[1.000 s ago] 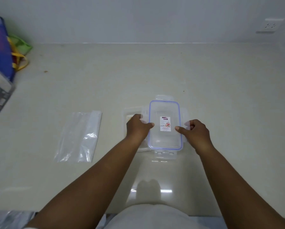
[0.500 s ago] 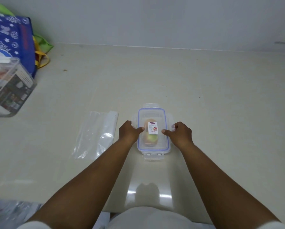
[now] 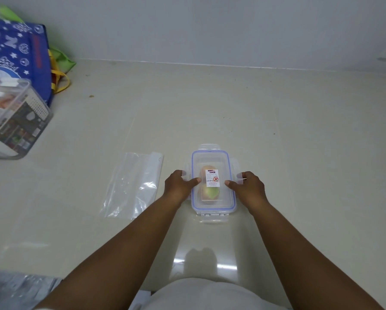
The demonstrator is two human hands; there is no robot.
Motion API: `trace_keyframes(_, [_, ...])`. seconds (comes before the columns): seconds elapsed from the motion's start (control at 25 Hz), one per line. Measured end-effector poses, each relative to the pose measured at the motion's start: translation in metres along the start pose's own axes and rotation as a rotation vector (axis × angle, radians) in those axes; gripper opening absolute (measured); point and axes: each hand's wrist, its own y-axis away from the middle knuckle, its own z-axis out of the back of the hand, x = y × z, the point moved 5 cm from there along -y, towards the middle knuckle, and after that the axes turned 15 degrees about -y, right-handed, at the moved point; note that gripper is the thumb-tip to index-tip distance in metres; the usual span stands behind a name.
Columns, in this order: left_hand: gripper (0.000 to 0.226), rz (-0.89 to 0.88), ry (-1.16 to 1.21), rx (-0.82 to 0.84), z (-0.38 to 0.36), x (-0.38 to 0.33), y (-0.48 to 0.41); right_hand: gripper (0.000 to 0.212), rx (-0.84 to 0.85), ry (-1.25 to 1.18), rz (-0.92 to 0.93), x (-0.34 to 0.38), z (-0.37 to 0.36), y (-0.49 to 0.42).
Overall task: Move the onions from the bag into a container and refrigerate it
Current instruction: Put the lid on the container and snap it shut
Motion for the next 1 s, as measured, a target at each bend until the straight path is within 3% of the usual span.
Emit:
trace_keyframes(0.32, [0.071,0.050,-0.020,0.008,-0.003,0.003,-0.003,0.063,-0.018,0.028,-0.008,-0.004,0.001,0.004])
trace_keyframes(0.44, [0.082,-0.027,-0.216,-0.117,0.003,-0.005,-0.003,0.071,-0.086,0.228,0.112,0.009,0.001,0.009])
trace_keyframes(0.52, [0.079,-0.106,-0.365,-0.210,0.004,-0.014,-0.001,0.059,-0.110,0.477,0.239,0.021,-0.002,0.013])
trace_keyframes(0.6, [0.057,-0.140,-0.438,-0.179,0.001,-0.020,-0.002,0.034,-0.061,0.601,0.256,0.028,-0.007,0.012])
trace_keyframes(0.68, [0.034,-0.099,-0.424,-0.105,0.001,-0.021,-0.006,0.032,0.003,0.549,0.152,0.031,-0.010,0.004])
trace_keyframes(0.76, [0.044,-0.065,-0.416,-0.048,0.003,-0.022,-0.009,0.033,0.048,0.466,0.052,0.033,-0.009,-0.006])
trace_keyframes(1.0, [0.039,0.056,-0.223,0.045,0.002,-0.019,-0.023,0.038,0.097,0.176,-0.124,0.023,-0.003,-0.026])
